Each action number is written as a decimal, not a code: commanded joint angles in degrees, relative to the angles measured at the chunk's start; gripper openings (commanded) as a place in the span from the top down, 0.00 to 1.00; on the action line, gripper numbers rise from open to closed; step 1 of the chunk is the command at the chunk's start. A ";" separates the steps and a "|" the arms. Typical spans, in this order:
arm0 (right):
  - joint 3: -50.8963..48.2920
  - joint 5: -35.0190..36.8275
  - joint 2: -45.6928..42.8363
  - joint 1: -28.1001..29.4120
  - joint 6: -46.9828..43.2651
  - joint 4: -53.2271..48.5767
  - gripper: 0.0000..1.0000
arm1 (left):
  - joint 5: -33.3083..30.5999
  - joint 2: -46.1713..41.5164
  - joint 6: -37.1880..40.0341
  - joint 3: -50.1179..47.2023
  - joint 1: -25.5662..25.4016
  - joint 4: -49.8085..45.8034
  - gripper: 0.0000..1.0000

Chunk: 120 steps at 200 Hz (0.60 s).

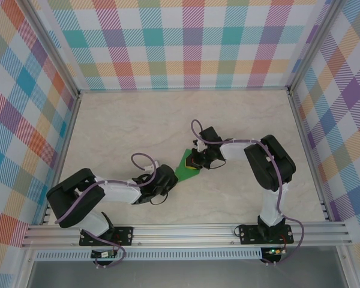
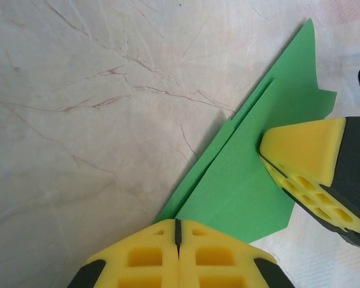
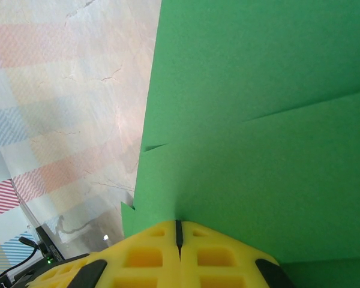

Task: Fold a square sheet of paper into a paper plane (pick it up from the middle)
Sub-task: Fourth fold the wing at the center of the table.

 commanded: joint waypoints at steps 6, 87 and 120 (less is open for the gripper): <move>-2.89 7.63 4.74 -0.02 0.46 -4.29 0.99 | 0.28 -2.86 3.49 2.98 -0.58 -4.16 1.00; -3.06 7.03 5.89 -0.02 0.84 -3.84 0.99 | -1.99 8.21 -2.73 8.49 -0.85 5.30 1.00; -3.06 6.86 5.81 -0.01 0.79 -3.73 0.99 | -5.76 10.99 -4.42 8.91 -1.63 7.70 1.00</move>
